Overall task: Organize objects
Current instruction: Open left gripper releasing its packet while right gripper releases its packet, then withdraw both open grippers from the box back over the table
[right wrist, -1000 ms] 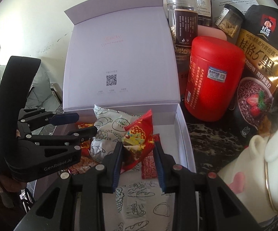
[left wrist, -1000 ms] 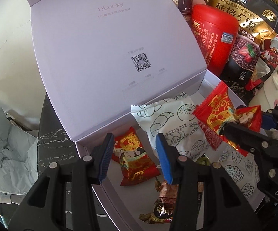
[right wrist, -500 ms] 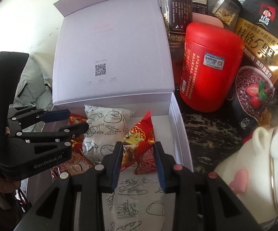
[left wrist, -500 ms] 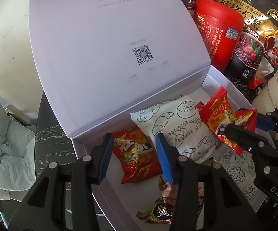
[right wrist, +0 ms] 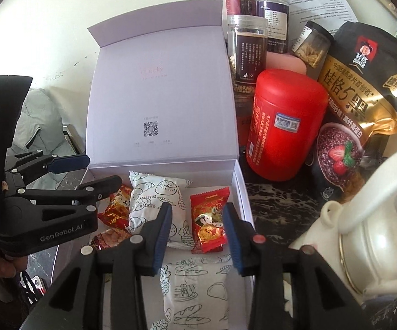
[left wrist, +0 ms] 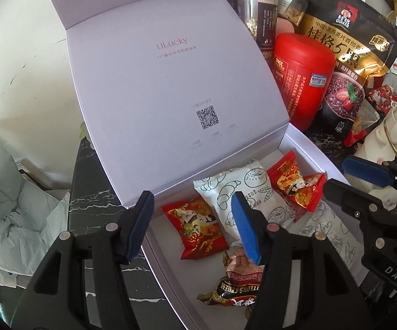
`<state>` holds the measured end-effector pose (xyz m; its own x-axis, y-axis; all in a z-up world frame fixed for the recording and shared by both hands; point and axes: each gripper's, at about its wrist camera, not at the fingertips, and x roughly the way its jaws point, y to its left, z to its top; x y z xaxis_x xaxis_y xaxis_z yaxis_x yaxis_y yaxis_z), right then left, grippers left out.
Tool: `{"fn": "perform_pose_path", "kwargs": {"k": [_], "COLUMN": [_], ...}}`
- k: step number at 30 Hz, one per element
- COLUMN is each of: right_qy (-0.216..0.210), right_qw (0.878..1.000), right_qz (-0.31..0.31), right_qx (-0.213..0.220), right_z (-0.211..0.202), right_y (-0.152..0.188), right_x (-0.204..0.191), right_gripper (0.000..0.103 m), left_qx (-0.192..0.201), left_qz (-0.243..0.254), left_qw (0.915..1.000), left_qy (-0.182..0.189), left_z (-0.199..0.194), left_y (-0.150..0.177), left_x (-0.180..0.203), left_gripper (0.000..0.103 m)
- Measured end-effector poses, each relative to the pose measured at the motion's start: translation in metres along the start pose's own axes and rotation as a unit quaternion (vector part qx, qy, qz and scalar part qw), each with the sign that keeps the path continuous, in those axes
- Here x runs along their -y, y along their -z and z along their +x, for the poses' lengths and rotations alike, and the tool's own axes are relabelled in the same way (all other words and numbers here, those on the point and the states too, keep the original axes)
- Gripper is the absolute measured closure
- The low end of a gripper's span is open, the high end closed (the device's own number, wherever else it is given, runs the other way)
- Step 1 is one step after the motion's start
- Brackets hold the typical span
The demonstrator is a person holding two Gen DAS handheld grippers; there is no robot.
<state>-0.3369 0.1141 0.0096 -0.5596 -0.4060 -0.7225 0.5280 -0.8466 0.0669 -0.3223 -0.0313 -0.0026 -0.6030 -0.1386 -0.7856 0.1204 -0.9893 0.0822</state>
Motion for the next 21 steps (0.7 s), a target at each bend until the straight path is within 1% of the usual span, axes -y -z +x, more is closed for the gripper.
{"fn": "perform_pose_path", "kwargs": {"k": [3, 4, 5, 12, 15, 17, 21], "right_qy": [0.007, 0.008, 0.008, 0.008, 0.012, 0.014, 0.014], "right_qw": [1.0, 1.0, 1.0, 0.998, 0.997, 0.997, 0.996], "right_qz": [-0.004, -0.005, -0.006, -0.019, -0.022, -0.023, -0.03], "right_qx": [0.016, 0.021, 0.027, 0.055, 0.066, 0.072, 0.087], "right_z": [-0.013, -0.017, -0.022, -0.046, -0.055, -0.062, -0.074], "right_y": [-0.008, -0.009, -0.01, -0.016, -0.018, -0.018, -0.016], "right_x": [-0.004, -0.004, -0.006, -0.015, -0.018, -0.021, -0.028], "right_gripper": [0.063, 0.063, 0.061, 0.056, 0.053, 0.049, 0.043], "left_qx": [0.016, 0.02, 0.024, 0.052, 0.063, 0.07, 0.075], "left_qz": [-0.003, -0.004, -0.005, -0.009, -0.012, -0.017, -0.026], "left_qw": [0.9999, 0.9998, 0.9997, 0.9986, 0.9979, 0.9974, 0.9967], "left_qy": [-0.005, -0.004, -0.004, -0.009, -0.007, -0.007, -0.011], "left_z": [-0.013, -0.018, -0.02, -0.057, -0.072, -0.078, -0.088], "left_y": [-0.001, 0.003, -0.001, 0.007, 0.008, 0.01, 0.014], "left_x": [-0.004, -0.014, -0.014, -0.01, -0.011, -0.014, -0.017], "left_gripper": [0.046, 0.046, 0.046, 0.045, 0.042, 0.038, 0.034]}}
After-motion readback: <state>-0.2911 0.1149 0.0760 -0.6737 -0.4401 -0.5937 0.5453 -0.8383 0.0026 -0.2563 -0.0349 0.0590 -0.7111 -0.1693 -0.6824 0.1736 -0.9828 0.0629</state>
